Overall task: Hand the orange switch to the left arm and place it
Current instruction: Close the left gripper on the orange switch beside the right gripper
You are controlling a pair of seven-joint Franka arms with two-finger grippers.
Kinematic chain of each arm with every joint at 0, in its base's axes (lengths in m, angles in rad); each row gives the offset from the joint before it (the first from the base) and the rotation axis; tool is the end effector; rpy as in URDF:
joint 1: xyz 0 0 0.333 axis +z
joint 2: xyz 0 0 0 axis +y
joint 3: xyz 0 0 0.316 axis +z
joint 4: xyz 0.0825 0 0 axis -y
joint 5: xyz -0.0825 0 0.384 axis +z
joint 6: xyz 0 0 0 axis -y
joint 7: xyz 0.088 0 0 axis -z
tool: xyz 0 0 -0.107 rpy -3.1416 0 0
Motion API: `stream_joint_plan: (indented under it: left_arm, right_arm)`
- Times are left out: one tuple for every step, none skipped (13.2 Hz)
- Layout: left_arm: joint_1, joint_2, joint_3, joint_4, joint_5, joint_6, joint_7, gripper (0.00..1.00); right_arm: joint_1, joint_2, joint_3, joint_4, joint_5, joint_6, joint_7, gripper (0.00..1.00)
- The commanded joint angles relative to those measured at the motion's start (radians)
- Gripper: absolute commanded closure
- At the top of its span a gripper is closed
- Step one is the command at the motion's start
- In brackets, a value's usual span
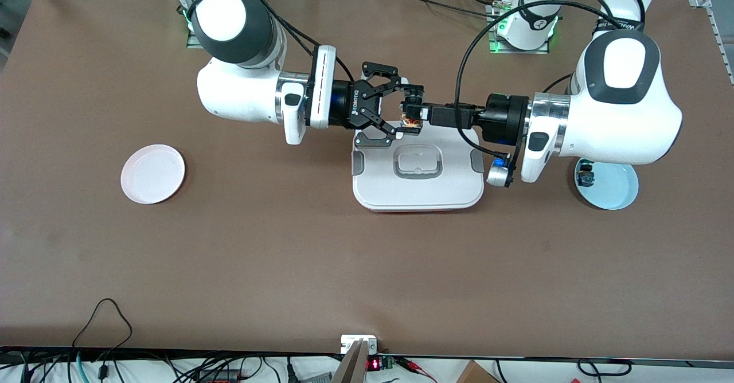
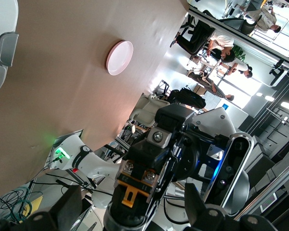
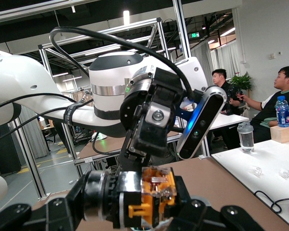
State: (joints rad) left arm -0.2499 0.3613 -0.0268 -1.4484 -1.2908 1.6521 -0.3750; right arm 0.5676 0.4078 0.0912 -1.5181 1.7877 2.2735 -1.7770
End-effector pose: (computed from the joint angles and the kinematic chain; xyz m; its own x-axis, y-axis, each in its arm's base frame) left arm 0.6181 -0.2717 0.5402 0.8377 -0.0610 -0.5427 0.4868 -0.3670 0.7927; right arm 0.5608 0.4507 0.4937 0.2252 0.0250 0.9740 0.9715 -0.0821 -0.2226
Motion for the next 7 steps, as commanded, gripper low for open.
stream_joint_plan:
  left_arm:
    - [-0.011, -0.016, 0.007, -0.012, -0.012, 0.008, -0.01, 0.32]
    - [-0.017, -0.016, 0.007, -0.013, -0.01, 0.006, -0.009, 0.4]
    - [-0.017, -0.016, 0.007, -0.014, -0.01, 0.006, -0.007, 0.42]
    - [-0.017, -0.016, 0.007, -0.014, -0.01, 0.005, -0.005, 0.43]
    - [-0.017, -0.016, 0.007, -0.014, -0.01, 0.005, -0.007, 0.45]
    - [-0.015, -0.016, 0.007, -0.014, -0.01, -0.003, 0.002, 0.56]
    - [-0.015, -0.015, 0.007, -0.014, -0.01, -0.006, 0.002, 0.74]
  right_arm:
    - [0.014, 0.009, -0.007, 0.016, 0.033, 0.023, -0.033, 0.97]
    - [0.014, 0.009, -0.007, 0.015, 0.033, 0.023, -0.033, 0.97]
    - [0.014, 0.009, -0.007, 0.015, 0.033, 0.023, -0.033, 0.97]
    - [0.014, 0.009, -0.007, 0.015, 0.033, 0.023, -0.033, 0.97]
    - [0.014, 0.009, -0.007, 0.015, 0.033, 0.023, -0.033, 0.97]
    - [0.014, 0.009, -0.007, 0.015, 0.033, 0.023, -0.033, 0.97]
    - [0.014, 0.009, -0.007, 0.015, 0.033, 0.023, -0.033, 0.96]
